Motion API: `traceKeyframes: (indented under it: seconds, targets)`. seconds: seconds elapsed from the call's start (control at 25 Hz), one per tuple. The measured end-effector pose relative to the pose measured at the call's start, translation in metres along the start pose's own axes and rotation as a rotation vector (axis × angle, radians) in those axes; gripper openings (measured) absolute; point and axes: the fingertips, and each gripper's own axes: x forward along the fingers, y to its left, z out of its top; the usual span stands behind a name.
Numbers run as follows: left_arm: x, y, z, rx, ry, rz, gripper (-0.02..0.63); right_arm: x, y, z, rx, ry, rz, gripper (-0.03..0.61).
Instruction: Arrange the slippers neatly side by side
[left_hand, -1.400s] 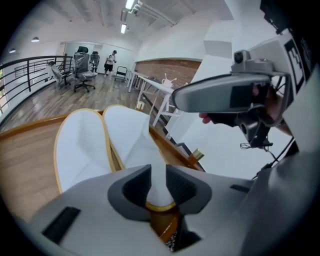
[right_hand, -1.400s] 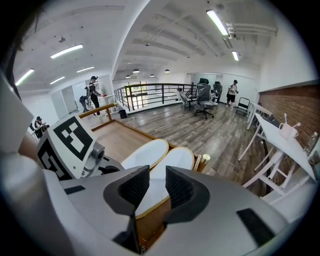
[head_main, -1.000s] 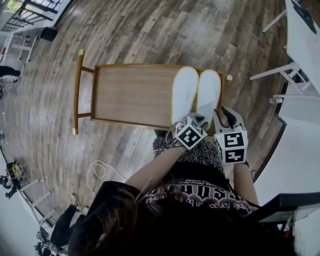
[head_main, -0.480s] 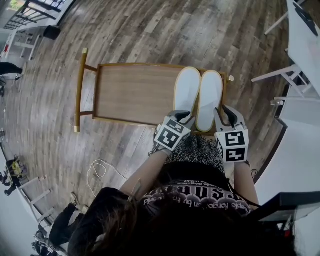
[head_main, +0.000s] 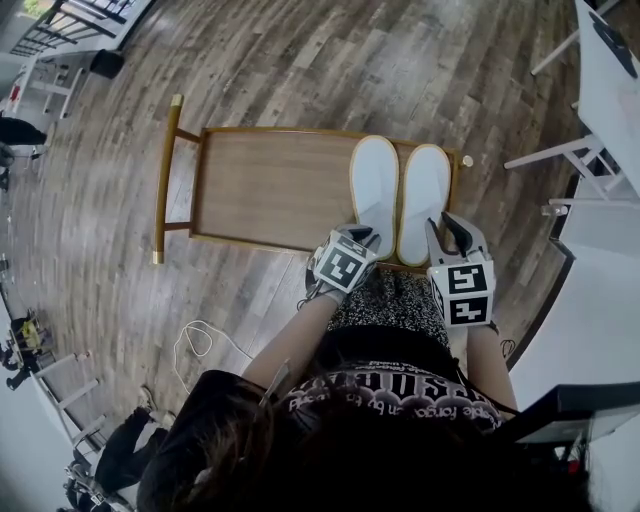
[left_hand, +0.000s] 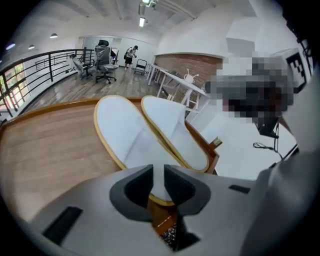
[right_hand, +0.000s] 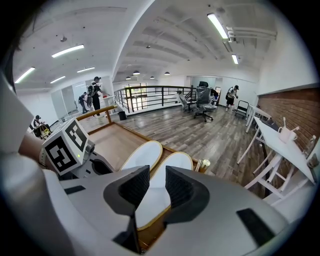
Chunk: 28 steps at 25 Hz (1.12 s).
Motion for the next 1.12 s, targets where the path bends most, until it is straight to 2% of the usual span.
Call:
traceKeyframes:
  seconds: [0.28,0.4,0.52,0.6,0.68,0.8,0.96,1.12]
  targets:
    - [-0.004,0.002,-0.006,0.016,0.014,-0.028,0.069,0.001,-0.002,0.003,0.006,-0.005,-0.009,0.101]
    - [-0.02,0.004,0.01,0.022,-0.048,-0.031,0.069,0.002,0.002,0.005,0.007,-0.007,-0.002,0.101]
    - [-0.042,0.033,0.037,-0.005,-0.142,0.033,0.069,0.002,0.004,0.006,0.007,-0.008,-0.001,0.101]
    - [-0.044,0.063,0.049,-0.026,-0.163,0.091,0.069,0.003,0.003,0.004,0.007,-0.002,-0.003,0.101]
    - [-0.035,0.089,0.057,-0.033,-0.149,0.127,0.069,0.002,0.003,0.003,0.008,0.003,-0.003,0.101]
    - [-0.013,0.106,0.058,-0.031,-0.093,0.136,0.069,0.001,0.004,-0.001,0.007,0.009,-0.005,0.101]
    - [-0.001,0.101,0.062,-0.001,-0.085,0.115,0.069,-0.002,0.002,-0.006,0.011,0.015,-0.013,0.101]
    - [0.005,0.092,0.067,0.066,-0.071,0.095,0.069,-0.003,-0.003,-0.007,0.018,0.015,-0.021,0.101]
